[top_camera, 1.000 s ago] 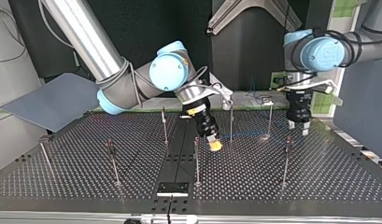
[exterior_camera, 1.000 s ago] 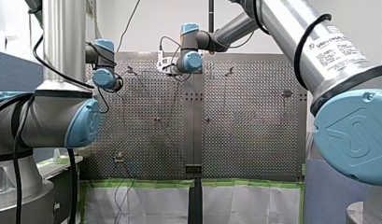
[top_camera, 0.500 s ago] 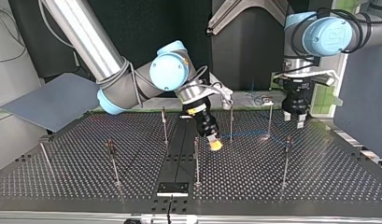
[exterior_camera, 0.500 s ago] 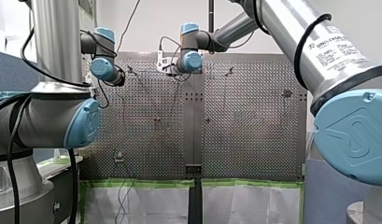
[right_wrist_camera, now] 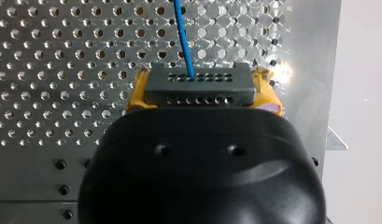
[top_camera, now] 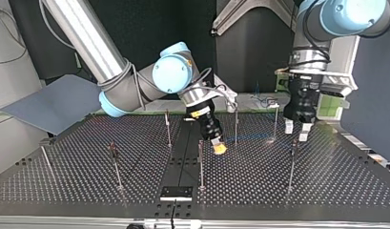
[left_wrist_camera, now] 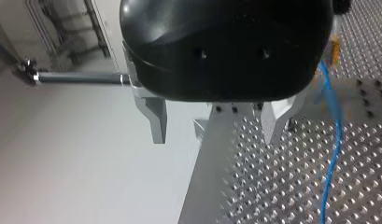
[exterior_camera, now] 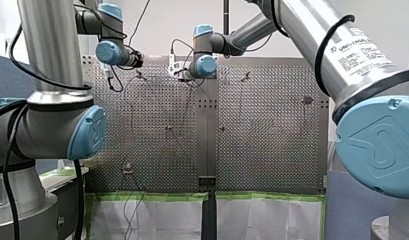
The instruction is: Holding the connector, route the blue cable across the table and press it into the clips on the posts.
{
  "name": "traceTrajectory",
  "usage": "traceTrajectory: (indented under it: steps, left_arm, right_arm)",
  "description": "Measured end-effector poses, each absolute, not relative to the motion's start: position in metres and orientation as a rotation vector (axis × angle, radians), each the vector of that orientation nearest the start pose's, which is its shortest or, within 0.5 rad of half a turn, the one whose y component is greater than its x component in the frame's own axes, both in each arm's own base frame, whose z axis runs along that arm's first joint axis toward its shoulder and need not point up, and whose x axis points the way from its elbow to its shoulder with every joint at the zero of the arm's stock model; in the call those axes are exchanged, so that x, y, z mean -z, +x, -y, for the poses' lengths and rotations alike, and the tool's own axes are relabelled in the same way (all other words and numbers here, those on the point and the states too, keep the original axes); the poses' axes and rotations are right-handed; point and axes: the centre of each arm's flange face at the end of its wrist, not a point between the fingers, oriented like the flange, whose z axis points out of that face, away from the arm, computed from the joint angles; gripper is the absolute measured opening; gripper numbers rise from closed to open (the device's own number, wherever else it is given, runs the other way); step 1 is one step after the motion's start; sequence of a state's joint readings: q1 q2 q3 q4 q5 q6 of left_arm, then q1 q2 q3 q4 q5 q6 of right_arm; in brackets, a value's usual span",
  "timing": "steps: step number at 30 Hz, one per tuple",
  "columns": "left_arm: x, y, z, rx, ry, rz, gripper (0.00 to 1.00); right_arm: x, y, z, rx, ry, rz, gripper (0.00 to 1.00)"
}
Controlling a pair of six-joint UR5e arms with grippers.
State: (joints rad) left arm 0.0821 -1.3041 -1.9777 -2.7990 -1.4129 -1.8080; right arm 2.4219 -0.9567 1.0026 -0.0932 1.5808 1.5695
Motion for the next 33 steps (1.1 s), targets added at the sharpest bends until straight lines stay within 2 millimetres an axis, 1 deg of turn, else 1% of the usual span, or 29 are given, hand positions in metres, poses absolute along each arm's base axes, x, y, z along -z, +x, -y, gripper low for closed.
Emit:
traceTrajectory:
  steps: [7, 14, 18, 23, 26, 30, 33]
  left_arm:
    - [-0.424, 0.413, 0.124, 0.205, -0.051, -1.435, 1.00]
    - [-0.417, 0.431, 0.129, 0.145, -0.032, -1.457, 1.00]
    - [-0.415, 0.443, 0.133, 0.145, -0.027, -1.449, 1.00]
    - [-0.404, 0.456, 0.137, 0.141, -0.026, -1.469, 1.00]
    - [-0.400, 0.459, 0.138, 0.138, -0.024, -1.478, 1.00]
    - [-0.399, 0.463, 0.140, 0.138, -0.022, -1.476, 1.00]
    - [-0.400, 0.471, 0.145, 0.137, -0.022, -1.464, 1.00]
  right_arm:
    - [-0.397, 0.643, 0.390, -1.831, 1.747, 0.671, 0.00]
    - [-0.397, 0.642, 0.392, -1.830, 1.745, 0.677, 0.00]
    - [-0.397, 0.642, 0.393, -1.830, 1.743, 0.679, 0.00]
    - [-0.397, 0.642, 0.393, -1.831, 1.742, 0.679, 0.00]
    - [-0.397, 0.642, 0.393, -1.831, 1.742, 0.680, 0.00]
    - [-0.397, 0.642, 0.393, -1.831, 1.742, 0.680, 0.00]
    - [-0.397, 0.642, 0.393, -1.831, 1.742, 0.680, 0.00]
